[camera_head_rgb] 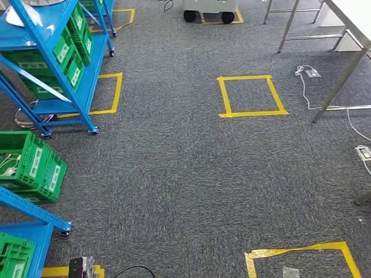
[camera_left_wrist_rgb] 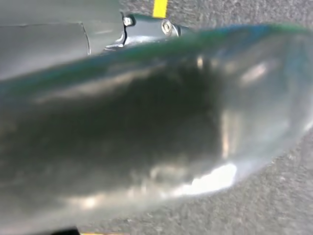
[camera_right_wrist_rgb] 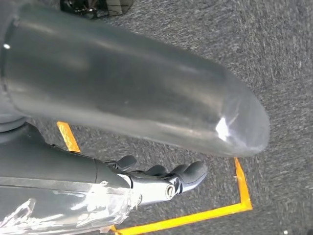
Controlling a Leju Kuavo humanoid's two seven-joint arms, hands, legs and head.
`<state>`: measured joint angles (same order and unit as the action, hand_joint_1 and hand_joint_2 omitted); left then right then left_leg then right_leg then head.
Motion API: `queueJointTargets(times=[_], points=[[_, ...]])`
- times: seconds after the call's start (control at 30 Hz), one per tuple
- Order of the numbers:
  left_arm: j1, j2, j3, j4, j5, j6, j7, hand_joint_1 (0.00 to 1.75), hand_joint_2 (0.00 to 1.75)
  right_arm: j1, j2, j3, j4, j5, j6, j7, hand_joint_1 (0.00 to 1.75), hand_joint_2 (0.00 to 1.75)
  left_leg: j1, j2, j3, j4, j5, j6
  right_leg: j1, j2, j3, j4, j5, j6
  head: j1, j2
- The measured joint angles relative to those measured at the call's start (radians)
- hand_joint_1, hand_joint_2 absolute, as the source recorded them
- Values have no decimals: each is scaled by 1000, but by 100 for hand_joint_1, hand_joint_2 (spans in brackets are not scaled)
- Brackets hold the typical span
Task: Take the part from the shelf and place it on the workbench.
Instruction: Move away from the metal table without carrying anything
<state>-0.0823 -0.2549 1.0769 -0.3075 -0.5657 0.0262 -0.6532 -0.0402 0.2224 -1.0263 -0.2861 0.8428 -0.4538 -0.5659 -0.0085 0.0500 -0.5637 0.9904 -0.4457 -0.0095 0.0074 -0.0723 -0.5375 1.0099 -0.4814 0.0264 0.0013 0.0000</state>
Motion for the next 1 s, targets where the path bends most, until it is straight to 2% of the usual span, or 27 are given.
queueJointTargets(times=[0.07, 0.13, 0.2, 0.23, 0.27, 0.3, 0.33, 0.37, 0.43, 0.47, 0.5, 0.57, 0.63, 0.67, 0.73, 0.77, 0.8, 0.83, 0.87, 0.93, 0.97, 1.0], points=[[-1, -2, 0, 0, 0, 1, 0, 0, 0, -2, -3, -3, 0, 1, 0, 1, 0, 0, 0, -16, -2, -6, 3, 10, -2, -6, 1, -1, -2, 11, 1, 0], [-1, -6, 0, 0, 0, 2, 1, 0, 0, -3, -7, -6, 0, 1, 1, 1, 0, 0, 5, -32, 0, -11, 8, 21, -5, 24, -18, 42, -33, 22, 4, 0], [-4, -10, 0, 0, 0, 2, 2, 0, 0, -2, -10, -10, 0, 0, 2, 2, 0, 0, 8, -48, -1, -12, 9, 27, -8, 61, -75, 166, -97, 29, 8, 0], [-5, -12, 0, 0, -1, 2, 2, 0, 0, -1, -12, -12, 0, -1, 2, 2, 0, 0, 8, -57, -1, -12, 10, 28, -8, 67, -108, 236, -124, 31, 9, 0], [-5, -14, 0, 0, -1, 3, 3, 0, 0, 0, -14, -14, 0, -2, 3, 3, 0, 0, 8, -67, 0, -11, 10, 28, -9, 69, -133, 283, -135, 32, 10, 0], [-5, -15, 0, 0, -1, 3, 3, 0, 0, 0, -16, -16, 0, -3, 4, 3, 0, 0, 9, -76, 0, -11, 10, 28, -10, 70, -141, 292, -126, 33, 10, 0], [-5, -15, 0, 0, -2, 4, 3, 0, 0, 0, -17, -19, 0, -4, 5, 3, 0, 0, 10, -87, 2, -10, 9, 28, -12, 72, -128, 256, -96, 34, 10, 0], [-5, -16, -1, 0, -2, 4, 3, 0, 0, 0, -19, -21, 0, -5, 5, 3, 0, 0, 11, -98, 4, -10, 9, 25, -15, 79, -98, 189, -56, 36, 10, 0], [-7, -18, -1, 0, -2, 4, 4, 0, 0, 0, -20, -24, 0, -5, 7, 3, 0, 0, 11, -118, 4, -6, 8, 16, -25, 120, -33, 53, -3, 40, 11, 0], [-8, -18, -1, 0, -2, 4, 4, 0, 0, 0, -20, -25, 0, -5, 8, 3, 0, 0, 11, -126, 0, -5, 10, 10, -28, 136, -15, 18, 4, 37, 11, 0], [-8, -19, -1, 0, -2, 4, 4, 0, 0, -1, -20, -25, 0, -5, 8, 3, 0, 0, 11, -134, -4, -5, 12, 3, -28, 145, -9, 7, 2, 32, 12, 0], [-6, -19, -1, 0, -2, 4, 4, 0, 0, -1, -20, -26, 0, -4, 9, 4, 0, 0, 16, -146, -10, -6, 17, -9, -24, 129, -8, 5, 6, 16, 12, 0], [-6, -20, -1, 0, -2, 4, 4, 0, 0, -1, -21, -26, -1, -4, 8, 3, 0, 0, 16, -124, -26, 24, -5, -17, -23, 110, -7, 1, 10, 1, 8, 0], [-8, -21, -1, 0, -2, 4, 4, 0, 0, -1, -22, -27, -1, -4, 8, 3, 0, 0, 15, -104, -48, 69, -31, -19, -22, 99, -7, -1, 11, -6, 6, 0], [-11, -22, -1, 0, -2, 4, 4, 0, 0, 1, -24, -29, -2, -4, 8, 3, 0, 0, 14, -72, -114, 208, -97, -22, -17, 75, -9, -2, 10, -13, 2, 0], [-10, -22, -1, 0, -2, 4, 4, 0, 0, 2, -24, -31, -2, -5, 8, 3, 0, 0, 14, -66, -141, 265, -116, -23, -14, 63, -9, -2, 10, -15, 3, 0], [-9, -22, -1, 0, -2, 4, 4, 0, 0, 3, -24, -32, -2, -5, 8, 3, 0, 0, 14, -63, -153, 292, -118, -21, -12, 52, -9, -2, 9, -16, 3, 0], [-8, -22, -1, 0, -2, 4, 4, 0, 0, 3, -24, -33, -2, -5, 8, 3, 0, 0, 14, -62, -145, 277, -100, -19, -11, 43, -9, -2, 9, -16, 3, 0], [-7, -22, -1, 0, -2, 4, 4, 0, 0, 2, -24, -33, -2, -4, 9, 2, 0, 0, 13, -58, -117, 227, -69, -16, -10, 35, -8, -1, 9, -15, 3, 0], [-10, -22, -1, 0, -2, 4, 4, 0, 0, 0, -24, -34, -2, -3, 11, 1, 0, 0, 6, -24, -41, 85, -12, -7, -7, 20, -6, 1, 6, -11, 2, 0], [-12, -23, -1, 0, -2, 4, 4, 0, 0, 0, -24, -35, -2, -2, 11, 1, 0, 0, 3, -10, -15, 34, 1, -3, -5, 13, -6, 1, 5, -7, 2, 0], [-14, -23, -2, 0, -2, 4, 4, 0, 0, 0, -24, -37, -2, -2, 12, 0, 0, 0, -1, -1, -2, 6, 3, 2, -3, 5, -5, 2, 4, -2, 2, 0]])
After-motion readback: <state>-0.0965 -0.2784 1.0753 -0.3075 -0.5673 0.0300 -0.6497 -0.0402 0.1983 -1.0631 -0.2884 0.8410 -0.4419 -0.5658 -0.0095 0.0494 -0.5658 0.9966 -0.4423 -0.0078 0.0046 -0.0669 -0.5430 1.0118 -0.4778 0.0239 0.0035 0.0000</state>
